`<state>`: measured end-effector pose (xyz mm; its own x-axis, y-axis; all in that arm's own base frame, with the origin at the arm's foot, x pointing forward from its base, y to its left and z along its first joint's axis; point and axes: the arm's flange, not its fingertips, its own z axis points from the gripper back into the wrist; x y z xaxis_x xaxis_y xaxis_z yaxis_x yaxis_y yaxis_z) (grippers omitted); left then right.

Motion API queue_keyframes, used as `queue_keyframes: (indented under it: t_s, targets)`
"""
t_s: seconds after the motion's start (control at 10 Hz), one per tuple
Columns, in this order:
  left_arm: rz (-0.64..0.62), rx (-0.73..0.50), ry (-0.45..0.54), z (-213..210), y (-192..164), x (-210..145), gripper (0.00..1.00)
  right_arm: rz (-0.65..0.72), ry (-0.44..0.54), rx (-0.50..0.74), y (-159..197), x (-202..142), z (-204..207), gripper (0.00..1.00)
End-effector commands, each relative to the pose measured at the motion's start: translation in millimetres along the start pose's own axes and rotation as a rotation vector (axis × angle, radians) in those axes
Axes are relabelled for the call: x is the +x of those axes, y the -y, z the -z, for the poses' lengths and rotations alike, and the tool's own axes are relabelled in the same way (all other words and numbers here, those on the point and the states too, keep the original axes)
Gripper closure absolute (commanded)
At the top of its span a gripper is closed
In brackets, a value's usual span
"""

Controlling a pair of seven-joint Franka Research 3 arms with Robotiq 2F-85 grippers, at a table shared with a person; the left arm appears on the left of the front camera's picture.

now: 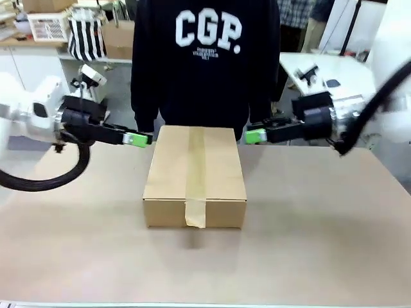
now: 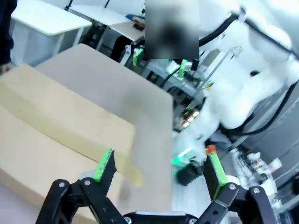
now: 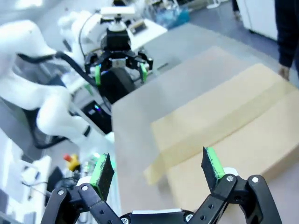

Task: Pack the gift set into the box.
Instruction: Press and hold the closed box until the human finishes sealing it.

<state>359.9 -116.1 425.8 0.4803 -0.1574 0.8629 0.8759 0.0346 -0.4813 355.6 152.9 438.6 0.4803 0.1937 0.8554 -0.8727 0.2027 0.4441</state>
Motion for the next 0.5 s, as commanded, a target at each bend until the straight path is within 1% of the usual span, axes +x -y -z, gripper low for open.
queue_keyframes:
  t_s: [0.0, 0.1, 0.2, 0.3, 0.4]
  targets:
    - [-0.156, 0.009, 0.118, -57.2, 27.6, -7.7, 0.0, 0.229, 0.04, 0.011, 2.0, -32.5, -76.8, 0.0]
    - [-0.194, 0.035, 0.205, -82.8, 29.3, -15.8, 0.0, 0.318, 0.049, 0.028, 6.8, -49.4, -106.9, 0.0]
    - [-0.243, 0.022, 0.249, -102.4, 20.7, -27.0, 0.0, 0.321, 0.085, 0.102, 10.1, -61.5, -122.0, 0.0]
    - [-0.298, 0.021, 0.261, -114.1, 0.4, -38.9, 0.0, 0.268, 0.105, 0.088, 19.8, -66.5, -115.3, 0.0]
    - [-0.199, 0.025, 0.19, -95.1, 7.8, 0.7, 0.0, 0.279, 0.06, 0.041, 28.7, -32.5, -105.2, 0.0]
